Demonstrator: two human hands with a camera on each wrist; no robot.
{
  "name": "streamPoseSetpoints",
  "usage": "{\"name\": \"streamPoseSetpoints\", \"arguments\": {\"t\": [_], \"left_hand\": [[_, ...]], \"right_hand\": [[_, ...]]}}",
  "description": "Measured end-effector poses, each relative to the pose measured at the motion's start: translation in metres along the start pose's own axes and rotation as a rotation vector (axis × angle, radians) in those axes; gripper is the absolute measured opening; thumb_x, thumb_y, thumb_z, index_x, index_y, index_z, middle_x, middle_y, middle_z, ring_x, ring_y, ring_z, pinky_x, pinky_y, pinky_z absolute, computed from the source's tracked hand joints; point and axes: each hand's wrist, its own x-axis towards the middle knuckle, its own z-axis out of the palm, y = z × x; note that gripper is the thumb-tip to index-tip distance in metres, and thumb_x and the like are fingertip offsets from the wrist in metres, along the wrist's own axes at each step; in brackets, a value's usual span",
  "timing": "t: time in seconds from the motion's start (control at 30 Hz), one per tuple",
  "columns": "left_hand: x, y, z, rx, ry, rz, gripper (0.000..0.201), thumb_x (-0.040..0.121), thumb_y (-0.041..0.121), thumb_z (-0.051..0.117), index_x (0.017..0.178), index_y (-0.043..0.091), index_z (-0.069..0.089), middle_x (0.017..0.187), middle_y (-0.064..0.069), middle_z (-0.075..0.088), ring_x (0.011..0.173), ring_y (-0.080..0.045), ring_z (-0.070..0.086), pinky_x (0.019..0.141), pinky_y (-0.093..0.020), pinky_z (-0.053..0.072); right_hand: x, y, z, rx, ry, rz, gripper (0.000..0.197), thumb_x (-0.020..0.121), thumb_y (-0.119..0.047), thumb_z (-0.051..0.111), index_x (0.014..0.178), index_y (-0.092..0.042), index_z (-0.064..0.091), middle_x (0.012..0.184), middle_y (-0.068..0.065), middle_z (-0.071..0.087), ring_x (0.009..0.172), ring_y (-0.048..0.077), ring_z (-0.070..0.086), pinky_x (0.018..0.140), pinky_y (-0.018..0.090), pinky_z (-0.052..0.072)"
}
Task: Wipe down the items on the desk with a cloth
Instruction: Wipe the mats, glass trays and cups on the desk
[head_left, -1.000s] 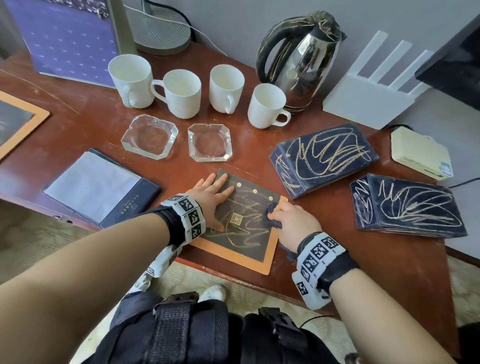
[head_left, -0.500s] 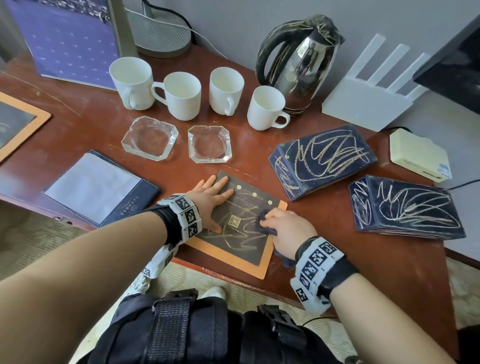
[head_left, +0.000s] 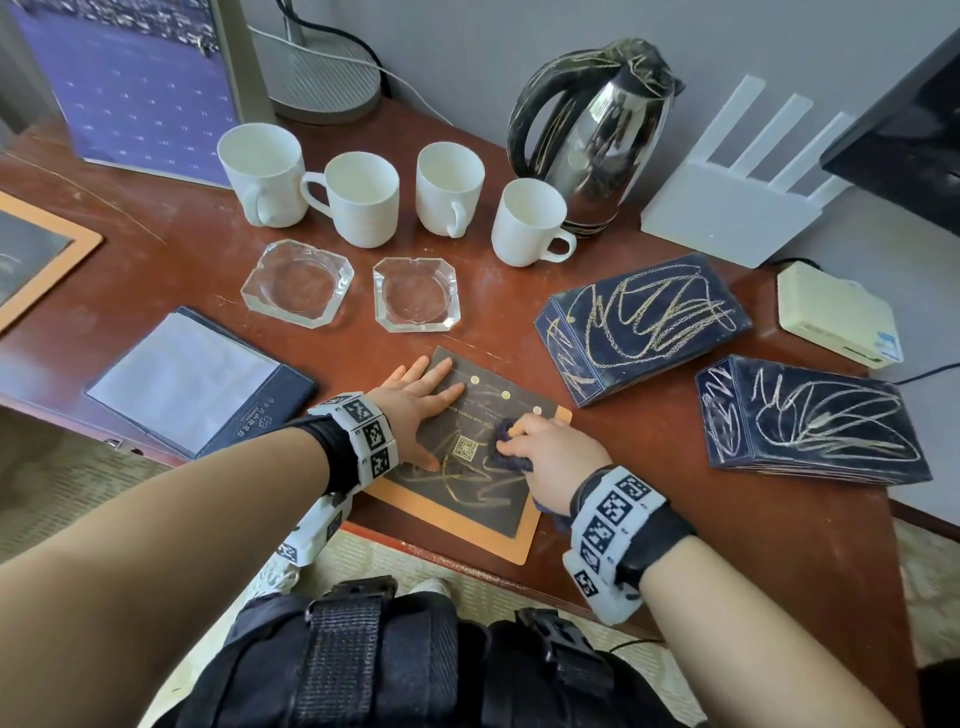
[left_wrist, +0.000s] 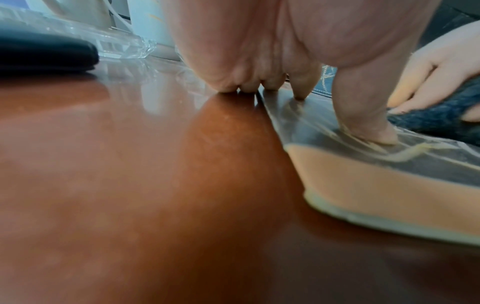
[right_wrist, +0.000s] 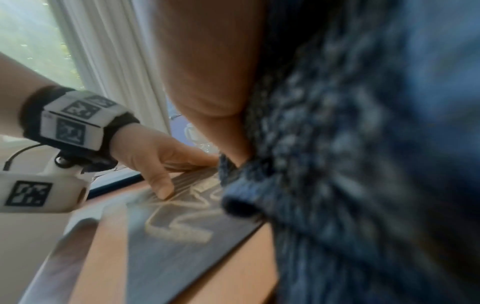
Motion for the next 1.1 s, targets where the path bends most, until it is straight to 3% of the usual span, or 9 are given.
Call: {"name": "streamPoseSetpoints", "arguments": {"t": [0.1,0.17,0.23,0.33,0.5,0.7,0.8,0.97,1.1], "left_hand": [[0.001,-0.001,0.0,-0.005,-0.006,0.005,0.1,0.082,0.05,0.061,0.147,0.028,-0.012,0.152,-0.002,-0.028,0.141,-0.025,-0.022,0.113,-0.036,-0.012],[0.001,-0.002,-0.001,-0.019,-0.011,0.01,0.1,0.082,0.05,0.061,0.147,0.029,-0.012,0.152,-0.001,-0.029,0.141,-0.024,-0.023,0.113,-0.037,-0.013],[0.002,-0.003,0.0,-0.022,-0.012,0.013,0.1,0.082,0.05,0.062,0.147,0.029,-0.012,0.152,-0.001,-0.029,0.141,-0.024,-0.023,0.113,-0.037,-0.013],[0.003,-0.004,0.002,-0.028,-0.001,0.017,0.1,0.082,0.05,0.061,0.147,0.029,-0.011,0.152,-0.001,-0.029,0.141,-0.024,-0.023,0.112,-0.036,-0.014],[0.001,-0.004,0.004,-0.036,0.02,0.014,0.104,0.082,0.049,0.061,0.147,0.021,-0.014,0.153,-0.001,-0.028,0.141,-0.023,-0.023,0.112,-0.035,-0.015],[0.0,-0.004,0.004,-0.055,0.037,0.009,0.107,0.082,0.05,0.062,0.147,0.015,-0.016,0.153,-0.001,-0.026,0.141,-0.021,-0.023,0.111,-0.034,-0.016],[0.0,-0.004,0.004,-0.054,0.037,0.012,0.106,0.082,0.05,0.061,0.146,0.015,-0.016,0.153,-0.002,-0.026,0.141,-0.022,-0.022,0.111,-0.033,-0.016],[-0.001,-0.003,0.003,-0.036,0.03,0.01,0.105,0.083,0.05,0.06,0.146,0.014,-0.017,0.153,-0.003,-0.027,0.141,-0.023,-0.022,0.112,-0.034,-0.015],[-0.001,-0.003,0.004,-0.045,0.033,0.01,0.106,0.083,0.051,0.061,0.146,0.015,-0.017,0.153,-0.002,-0.026,0.141,-0.023,-0.022,0.112,-0.034,-0.015]], "right_hand": [[0.011,0.008,-0.014,0.06,0.114,0.099,0.041,0.086,-0.006,0.048,0.122,-0.024,0.056,0.131,0.0,0.042,0.121,0.028,0.041,0.094,0.037,0.044],[0.018,0.003,-0.016,0.161,0.267,0.233,0.042,0.093,-0.011,0.043,0.132,-0.024,0.048,0.138,-0.001,0.037,0.123,0.027,0.037,0.093,0.036,0.042],[0.02,-0.01,-0.014,0.113,0.279,0.27,0.045,0.095,-0.012,0.04,0.138,-0.024,0.04,0.141,0.0,0.033,0.122,0.026,0.034,0.089,0.036,0.042],[0.016,-0.021,-0.005,-0.008,0.248,0.11,0.05,0.092,-0.008,0.04,0.139,-0.025,0.038,0.14,-0.001,0.032,0.12,0.026,0.034,0.09,0.036,0.04],[0.004,-0.01,-0.017,-0.059,-0.047,-0.136,0.05,0.09,-0.003,0.041,0.13,-0.03,0.052,0.135,-0.003,0.04,0.122,0.024,0.036,0.088,0.029,0.037],[0.027,-0.01,-0.013,0.153,0.318,0.208,0.048,0.092,-0.008,0.041,0.136,-0.027,0.044,0.138,-0.003,0.036,0.12,0.024,0.035,0.093,0.035,0.042],[0.023,-0.021,-0.005,0.021,0.256,0.052,0.052,0.091,-0.007,0.042,0.138,-0.028,0.04,0.14,-0.003,0.033,0.121,0.024,0.033,0.093,0.037,0.041],[0.015,-0.007,-0.017,-0.087,-0.033,-0.205,0.052,0.091,-0.002,0.041,0.132,-0.033,0.049,0.138,-0.007,0.037,0.123,0.021,0.034,0.094,0.032,0.038],[0.024,-0.001,-0.019,0.16,0.309,0.096,0.045,0.092,-0.008,0.04,0.133,-0.026,0.048,0.138,-0.002,0.038,0.121,0.026,0.037,0.099,0.036,0.039]]}}
